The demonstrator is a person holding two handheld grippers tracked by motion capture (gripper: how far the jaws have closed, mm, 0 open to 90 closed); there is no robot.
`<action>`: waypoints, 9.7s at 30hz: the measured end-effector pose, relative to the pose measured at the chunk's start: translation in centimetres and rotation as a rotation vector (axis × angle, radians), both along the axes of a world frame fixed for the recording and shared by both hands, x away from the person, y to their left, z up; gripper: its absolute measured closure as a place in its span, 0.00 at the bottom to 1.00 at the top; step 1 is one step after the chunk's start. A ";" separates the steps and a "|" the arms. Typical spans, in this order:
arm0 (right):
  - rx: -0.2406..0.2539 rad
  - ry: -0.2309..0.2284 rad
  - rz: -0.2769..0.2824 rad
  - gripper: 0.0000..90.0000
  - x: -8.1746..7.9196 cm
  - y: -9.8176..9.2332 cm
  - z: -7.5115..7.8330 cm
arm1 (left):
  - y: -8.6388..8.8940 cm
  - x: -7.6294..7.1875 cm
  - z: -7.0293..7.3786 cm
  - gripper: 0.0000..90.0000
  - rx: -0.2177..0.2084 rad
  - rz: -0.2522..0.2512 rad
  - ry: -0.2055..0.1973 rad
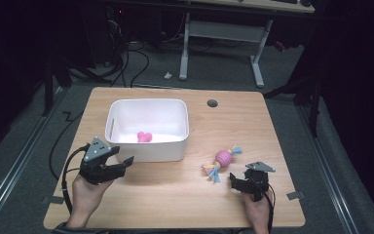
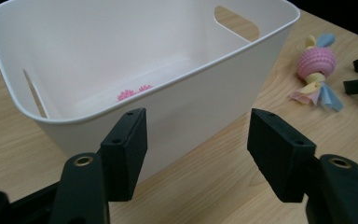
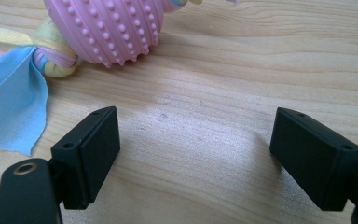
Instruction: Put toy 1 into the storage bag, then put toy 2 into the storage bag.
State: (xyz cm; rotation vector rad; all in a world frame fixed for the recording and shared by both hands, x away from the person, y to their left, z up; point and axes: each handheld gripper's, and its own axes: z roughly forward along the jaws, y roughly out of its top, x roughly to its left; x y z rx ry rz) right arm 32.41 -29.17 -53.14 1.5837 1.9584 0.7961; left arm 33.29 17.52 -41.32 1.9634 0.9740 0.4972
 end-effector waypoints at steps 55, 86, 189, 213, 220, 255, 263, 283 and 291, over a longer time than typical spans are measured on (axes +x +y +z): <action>0.000 -0.001 0.000 0.18 0.0 0.0 0.0 | -2.7 0.4 -8.4 0.41 -0.027 -0.015 0.178; -0.001 -0.001 -0.001 0.17 0.0 0.0 0.0 | -5.1 2.6 -11.6 0.41 0.075 0.029 0.164; -0.015 0.160 0.131 0.32 7.4 4.7 1.5 | -5.4 2.5 -12.2 0.31 0.091 0.045 0.121; 0.030 0.096 0.183 0.37 5.9 3.8 3.4 | -5.4 2.5 -12.2 0.31 0.093 0.043 0.121; 0.020 0.082 0.211 0.37 5.0 3.7 4.3 | -5.5 2.5 -12.2 0.31 0.094 0.044 0.120; 0.042 -0.004 0.400 0.37 4.4 5.3 11.9 | -5.5 2.5 -12.2 0.31 0.097 0.043 0.117; 0.059 -0.031 0.439 0.36 4.9 5.9 13.8 | -5.5 2.5 -12.2 0.31 0.096 0.043 0.117; 0.070 -0.049 0.525 0.36 6.5 8.1 16.4 | -5.5 2.5 -12.2 0.31 0.096 0.043 0.118; 0.068 -0.057 0.553 0.36 7.5 9.3 17.2 | -5.5 2.5 -12.2 0.31 0.096 0.043 0.118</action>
